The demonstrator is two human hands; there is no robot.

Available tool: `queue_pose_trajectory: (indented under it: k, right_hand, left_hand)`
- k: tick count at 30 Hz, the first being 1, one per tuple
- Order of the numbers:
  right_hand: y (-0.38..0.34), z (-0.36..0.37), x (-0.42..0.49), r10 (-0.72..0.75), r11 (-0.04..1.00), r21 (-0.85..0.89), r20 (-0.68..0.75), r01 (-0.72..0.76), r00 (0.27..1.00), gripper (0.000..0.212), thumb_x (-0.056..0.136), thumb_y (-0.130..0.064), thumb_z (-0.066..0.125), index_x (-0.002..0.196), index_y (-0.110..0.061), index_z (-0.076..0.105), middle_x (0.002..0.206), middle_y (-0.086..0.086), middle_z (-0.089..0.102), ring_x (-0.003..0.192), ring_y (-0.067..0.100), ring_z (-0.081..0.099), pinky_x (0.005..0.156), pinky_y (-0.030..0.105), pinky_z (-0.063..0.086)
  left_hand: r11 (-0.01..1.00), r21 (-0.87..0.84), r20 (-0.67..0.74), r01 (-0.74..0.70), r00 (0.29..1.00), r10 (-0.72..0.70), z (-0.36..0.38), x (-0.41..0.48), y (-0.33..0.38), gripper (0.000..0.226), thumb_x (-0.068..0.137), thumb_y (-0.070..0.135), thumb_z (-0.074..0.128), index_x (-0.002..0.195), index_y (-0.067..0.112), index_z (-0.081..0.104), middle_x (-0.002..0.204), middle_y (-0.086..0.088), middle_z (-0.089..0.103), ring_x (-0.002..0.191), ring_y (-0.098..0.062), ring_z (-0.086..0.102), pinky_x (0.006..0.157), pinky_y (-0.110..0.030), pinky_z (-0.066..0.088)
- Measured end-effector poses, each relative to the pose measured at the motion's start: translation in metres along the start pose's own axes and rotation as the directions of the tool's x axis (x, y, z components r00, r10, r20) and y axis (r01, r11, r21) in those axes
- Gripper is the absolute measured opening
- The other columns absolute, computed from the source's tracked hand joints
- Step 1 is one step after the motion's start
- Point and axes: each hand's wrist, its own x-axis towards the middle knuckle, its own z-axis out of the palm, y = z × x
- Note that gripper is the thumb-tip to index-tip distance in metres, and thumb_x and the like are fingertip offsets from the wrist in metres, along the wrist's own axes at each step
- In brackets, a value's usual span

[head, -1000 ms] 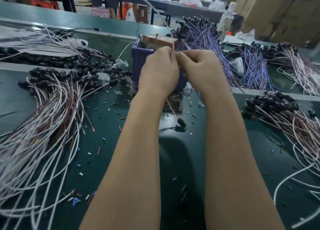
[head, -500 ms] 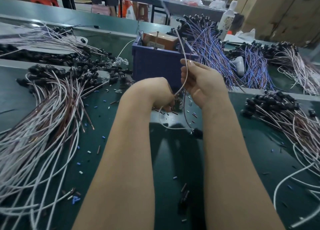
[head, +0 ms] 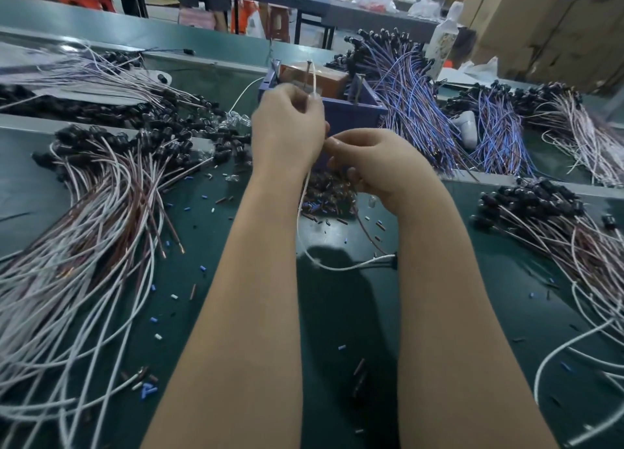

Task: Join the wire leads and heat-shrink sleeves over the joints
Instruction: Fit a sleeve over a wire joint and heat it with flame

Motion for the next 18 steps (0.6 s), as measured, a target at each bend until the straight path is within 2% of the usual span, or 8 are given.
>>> queue_pose_trajectory:
  k: [3,5,6,9,11,13,16,18]
  right_hand:
    - [-0.007,-0.005,-0.007,0.016,0.989,0.144,0.065,-0.026,0.998,0.021,0.098,-0.017,0.051,0.085,-0.015,0.067,0.065,0.000,0.065,0.047,0.006,0.051,0.049,0.018,0.045]
    - [-0.011,-0.008,-0.009,-0.028,0.943,0.331,0.005,0.025,1.000,0.021,0.099,-0.013,0.048,0.085,-0.011,0.064,0.063,0.001,0.064,0.047,0.006,0.055,0.049,0.017,0.048]
    - [-0.012,-0.010,-0.008,-0.063,0.884,0.461,-0.050,0.079,0.997,0.021,0.099,-0.012,0.048,0.085,-0.011,0.063,0.062,0.001,0.065,0.048,0.006,0.056,0.050,0.017,0.049]
    - [-0.014,-0.012,-0.003,-0.067,0.590,0.781,-0.205,0.205,0.976,0.020,0.098,-0.006,0.048,0.086,-0.007,0.064,0.064,0.003,0.068,0.053,0.009,0.058,0.053,0.017,0.050]
    - [-0.010,-0.009,0.001,0.000,0.481,0.848,-0.252,0.221,0.968,0.020,0.097,-0.004,0.048,0.085,-0.006,0.064,0.063,0.003,0.069,0.053,0.008,0.059,0.053,0.017,0.050]
    - [-0.001,-0.004,0.003,0.102,0.510,0.839,-0.278,0.190,0.955,0.019,0.099,-0.006,0.046,0.086,-0.009,0.060,0.061,0.001,0.069,0.049,0.007,0.057,0.050,0.016,0.049]
    - [0.015,0.004,0.005,0.230,0.683,0.726,-0.320,0.082,0.919,0.018,0.102,-0.015,0.041,0.089,-0.014,0.054,0.064,0.005,0.067,0.042,0.007,0.053,0.046,0.017,0.045]
    - [0.023,0.007,0.008,0.254,0.739,0.672,-0.337,0.043,0.907,0.016,0.102,-0.014,0.040,0.091,-0.015,0.050,0.068,0.008,0.063,0.043,0.008,0.053,0.047,0.018,0.045]
  left_hand:
    - [0.992,-0.104,-0.124,-0.066,0.991,0.053,-0.008,0.000,0.011,0.010,0.098,0.019,0.048,0.093,0.015,0.055,0.078,0.003,0.067,0.061,0.002,0.057,0.062,-0.014,0.045]
    - [0.981,-0.164,-0.182,-0.099,0.981,0.069,-0.014,0.000,0.018,0.007,0.097,0.015,0.048,0.094,0.014,0.055,0.082,0.000,0.066,0.059,0.002,0.056,0.058,-0.012,0.042]
    - [0.982,-0.150,-0.190,-0.112,0.978,0.082,-0.017,0.000,0.020,0.008,0.096,0.015,0.048,0.092,0.014,0.056,0.080,0.001,0.064,0.058,0.001,0.055,0.058,-0.012,0.041]
    - [0.998,-0.035,-0.017,-0.056,0.998,0.056,-0.018,-0.001,0.020,0.024,0.096,0.019,0.049,0.076,0.012,0.060,0.057,0.007,0.057,0.048,-0.002,0.047,0.055,-0.018,0.040]
    - [0.998,0.051,0.124,0.034,0.991,-0.040,-0.016,-0.003,0.016,0.033,0.095,0.020,0.049,0.064,0.015,0.059,0.040,0.010,0.052,0.036,0.002,0.042,0.045,-0.016,0.036]
    - [0.987,0.138,0.171,0.087,0.979,-0.110,-0.014,-0.002,0.012,0.035,0.093,0.016,0.048,0.060,0.015,0.060,0.040,0.007,0.054,0.036,-0.001,0.043,0.045,-0.017,0.035]
    - [0.970,0.199,0.190,0.141,0.965,-0.180,-0.014,-0.002,0.006,0.032,0.092,0.012,0.044,0.064,0.010,0.060,0.040,0.004,0.057,0.033,-0.001,0.043,0.046,-0.019,0.034]
    - [0.965,0.201,0.207,0.170,0.955,-0.212,-0.014,-0.002,0.004,0.025,0.091,0.009,0.043,0.076,0.005,0.063,0.043,0.002,0.061,0.026,0.000,0.038,0.044,-0.019,0.033]
